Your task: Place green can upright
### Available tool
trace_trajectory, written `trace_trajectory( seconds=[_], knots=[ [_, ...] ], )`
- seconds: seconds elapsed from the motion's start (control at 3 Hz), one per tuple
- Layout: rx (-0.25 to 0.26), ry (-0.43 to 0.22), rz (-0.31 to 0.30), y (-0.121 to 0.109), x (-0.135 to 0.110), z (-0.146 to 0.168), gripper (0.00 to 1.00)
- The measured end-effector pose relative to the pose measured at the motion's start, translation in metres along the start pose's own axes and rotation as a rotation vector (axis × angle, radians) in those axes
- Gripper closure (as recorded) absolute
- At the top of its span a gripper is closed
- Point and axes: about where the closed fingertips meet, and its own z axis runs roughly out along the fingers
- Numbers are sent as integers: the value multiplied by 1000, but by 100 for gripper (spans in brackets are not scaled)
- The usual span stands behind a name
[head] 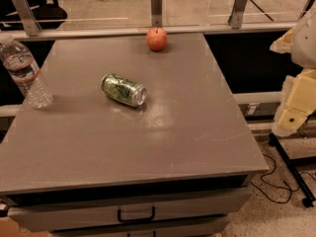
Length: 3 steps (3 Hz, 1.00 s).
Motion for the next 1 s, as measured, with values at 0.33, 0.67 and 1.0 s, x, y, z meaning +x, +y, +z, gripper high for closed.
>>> trace_trajectory(
  seconds=[0.33,0.67,1.0],
  knots=[
    [0,0,0,0,0,0,0],
    [5,-39,-24,-4,-41,21,0],
    [-3,-100,-48,-16,-122,63,0]
  ],
)
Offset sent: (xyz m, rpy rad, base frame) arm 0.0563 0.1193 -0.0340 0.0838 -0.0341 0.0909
